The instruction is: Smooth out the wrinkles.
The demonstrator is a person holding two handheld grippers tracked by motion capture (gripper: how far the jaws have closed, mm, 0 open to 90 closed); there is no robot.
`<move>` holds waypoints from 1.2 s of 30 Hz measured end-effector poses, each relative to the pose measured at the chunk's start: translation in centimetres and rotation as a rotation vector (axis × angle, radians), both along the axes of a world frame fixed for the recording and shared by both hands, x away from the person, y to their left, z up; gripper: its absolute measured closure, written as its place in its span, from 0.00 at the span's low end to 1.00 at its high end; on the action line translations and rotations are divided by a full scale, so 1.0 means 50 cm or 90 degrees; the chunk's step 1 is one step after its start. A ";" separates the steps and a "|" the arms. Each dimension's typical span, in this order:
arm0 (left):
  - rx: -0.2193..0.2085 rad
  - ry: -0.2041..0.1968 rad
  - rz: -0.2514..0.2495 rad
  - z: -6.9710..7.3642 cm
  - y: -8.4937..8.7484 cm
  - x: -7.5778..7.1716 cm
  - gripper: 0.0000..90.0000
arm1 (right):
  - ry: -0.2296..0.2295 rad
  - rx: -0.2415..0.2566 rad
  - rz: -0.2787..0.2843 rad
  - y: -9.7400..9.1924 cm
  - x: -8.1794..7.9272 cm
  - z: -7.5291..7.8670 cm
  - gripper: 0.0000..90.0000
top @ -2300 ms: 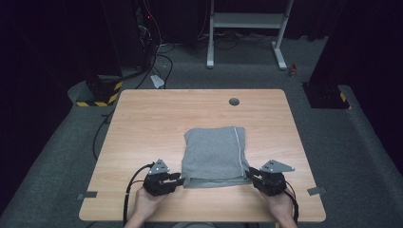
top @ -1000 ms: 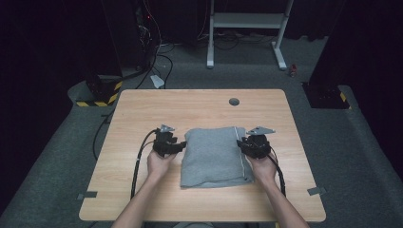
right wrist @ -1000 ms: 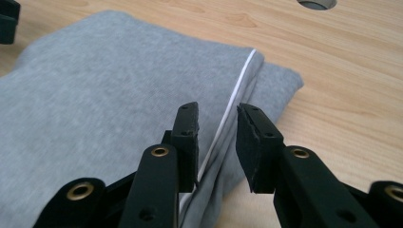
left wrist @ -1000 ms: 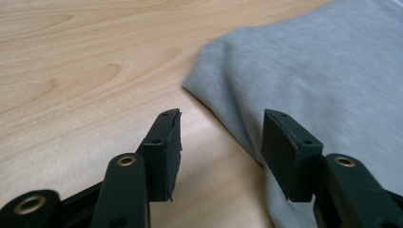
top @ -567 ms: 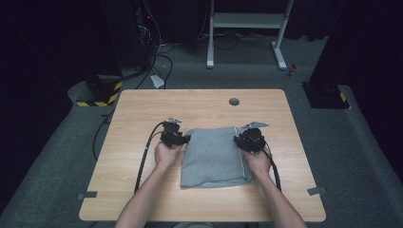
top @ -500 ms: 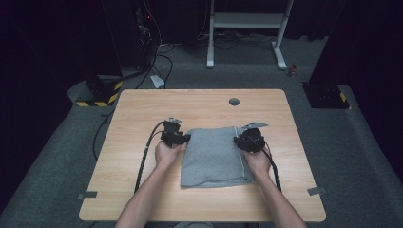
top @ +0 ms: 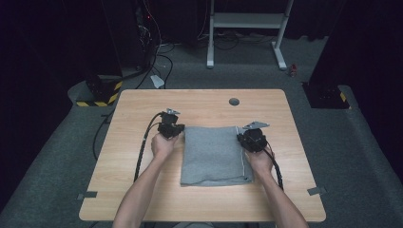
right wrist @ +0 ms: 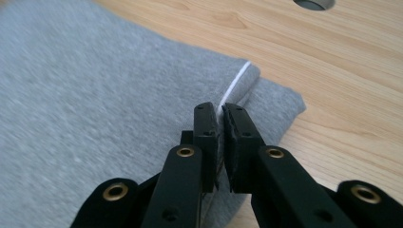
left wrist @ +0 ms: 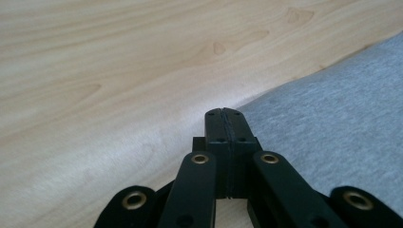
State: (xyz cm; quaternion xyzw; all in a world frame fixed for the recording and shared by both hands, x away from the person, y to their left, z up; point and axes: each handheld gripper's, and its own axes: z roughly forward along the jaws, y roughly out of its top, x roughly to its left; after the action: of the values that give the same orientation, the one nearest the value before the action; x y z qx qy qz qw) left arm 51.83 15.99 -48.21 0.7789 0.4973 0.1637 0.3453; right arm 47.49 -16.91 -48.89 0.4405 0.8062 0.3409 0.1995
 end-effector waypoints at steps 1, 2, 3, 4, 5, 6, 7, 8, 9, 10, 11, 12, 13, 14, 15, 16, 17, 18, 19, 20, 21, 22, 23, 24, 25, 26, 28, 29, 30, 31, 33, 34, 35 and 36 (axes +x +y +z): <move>0.000 0.000 0.000 0.000 0.000 0.000 0.98 | 0.000 0.000 0.000 0.000 0.000 0.000 0.93; 0.009 0.000 0.007 -0.002 -0.004 0.004 0.92 | 0.004 -0.019 -0.003 0.004 0.009 -0.014 0.87; 0.011 -0.003 0.017 -0.005 -0.009 0.004 0.92 | 0.004 -0.019 -0.003 0.004 0.009 -0.014 0.87; -0.023 0.000 0.006 -0.006 -0.017 -0.001 0.77 | -0.001 -0.039 -0.013 0.010 0.009 -0.022 0.77; -0.023 0.000 0.006 -0.006 -0.017 -0.001 0.71 | -0.001 -0.039 -0.013 0.010 0.009 -0.022 0.77; -0.029 -0.012 -0.005 -0.003 -0.025 -0.011 0.66 | -0.013 -0.028 -0.012 0.009 0.003 -0.012 0.73; -0.033 -0.028 -0.020 0.002 -0.035 -0.023 0.66 | -0.013 -0.028 -0.012 0.009 0.003 -0.012 0.73; -0.049 -0.048 -0.064 0.010 -0.056 -0.049 0.61 | -0.045 -0.019 -0.003 0.009 -0.011 0.006 0.73; -0.049 -0.048 -0.064 0.010 -0.056 -0.049 0.59 | -0.045 -0.019 -0.003 0.009 -0.011 0.006 0.73; -0.050 -0.060 -0.104 0.011 -0.082 -0.073 0.58 | -0.055 0.013 0.014 0.016 -0.024 0.020 0.73; -0.050 -0.060 -0.104 0.011 -0.082 -0.073 0.57 | -0.055 0.013 0.014 0.016 -0.024 0.020 0.73; -0.044 -0.059 -0.130 0.006 -0.106 -0.089 0.55 | -0.043 0.032 0.044 0.029 -0.029 0.019 0.73; -0.038 -0.061 -0.139 0.001 -0.113 -0.093 0.55 | -0.040 0.024 0.057 0.037 -0.030 0.014 0.73; -0.036 -0.056 -0.140 -0.007 -0.119 -0.096 0.54 | -0.030 0.019 0.065 0.043 -0.029 0.006 0.72; -0.036 -0.056 -0.140 -0.007 -0.119 -0.096 0.53 | -0.030 0.019 0.065 0.043 -0.029 0.006 0.72; -0.027 -0.032 -0.136 -0.028 -0.116 -0.097 0.53 | -0.010 0.016 0.071 0.045 -0.024 -0.011 0.71; -0.034 -0.019 -0.134 -0.041 -0.108 -0.097 0.52 | -0.005 0.028 0.069 0.039 -0.024 -0.017 0.70; -0.046 -0.011 -0.128 -0.051 -0.096 -0.098 0.50 | 0.005 0.045 0.065 0.030 -0.025 -0.020 0.69; -0.064 -0.001 -0.114 -0.057 -0.085 -0.100 0.46 | 0.014 0.050 0.059 0.021 -0.026 -0.022 0.69; -0.080 0.009 -0.103 -0.059 -0.078 -0.105 0.44 | 0.016 0.043 0.060 0.012 -0.029 -0.025 0.68; -0.072 0.005 -0.105 -0.057 -0.074 -0.112 0.44 | 0.014 0.038 0.063 0.005 -0.032 -0.028 0.68; -0.057 -0.002 -0.109 -0.055 -0.073 -0.120 0.44 | 0.013 0.037 0.063 -0.002 -0.038 -0.030 0.68; -0.057 -0.002 -0.109 -0.055 -0.073 -0.120 0.45 | 0.013 0.037 0.063 -0.002 -0.038 -0.030 0.68; -0.039 -0.011 -0.105 -0.049 -0.066 -0.132 0.45 | 0.007 0.023 0.052 -0.009 -0.049 -0.028 0.65; -0.039 -0.011 -0.105 -0.049 -0.066 -0.132 0.45 | 0.007 0.023 0.052 -0.009 -0.049 -0.028 0.65; -0.039 -0.010 -0.101 -0.046 -0.061 -0.137 0.45 | 0.002 0.013 0.047 -0.018 -0.058 -0.026 0.65; -0.036 -0.017 -0.102 -0.041 -0.057 -0.151 0.45 | -0.001 0.014 0.045 -0.023 -0.062 -0.026 0.64; -0.028 -0.026 -0.107 -0.038 -0.056 -0.160 0.45 | -0.001 0.015 0.045 -0.027 -0.067 -0.026 0.64; -0.016 -0.035 -0.126 -0.034 -0.058 -0.178 0.45 | -0.004 0.013 0.045 -0.030 -0.078 -0.027 0.63; -0.015 -0.035 -0.130 -0.035 -0.061 -0.187 0.45 | -0.005 0.017 0.045 -0.031 -0.085 -0.027 0.62; -0.008 -0.037 -0.135 -0.036 -0.063 -0.196 0.44 | -0.007 0.022 0.044 -0.032 -0.092 -0.027 0.61; 0.003 -0.045 -0.141 -0.041 -0.067 -0.213 0.44 | -0.016 0.024 0.050 -0.033 -0.105 -0.026 0.60; 0.010 -0.045 -0.140 -0.043 -0.069 -0.220 0.44 | -0.014 0.026 0.049 -0.033 -0.113 -0.026 0.59; 0.017 -0.046 -0.138 -0.045 -0.069 -0.227 0.44 | -0.018 0.026 0.055 -0.034 -0.120 -0.027 0.59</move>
State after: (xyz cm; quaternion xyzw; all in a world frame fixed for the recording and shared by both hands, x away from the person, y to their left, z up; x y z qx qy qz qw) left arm 40.50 12.53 -50.45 0.8261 0.3952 0.1601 0.3684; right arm 41.51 -18.64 -50.22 0.4042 0.8147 0.3717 0.1866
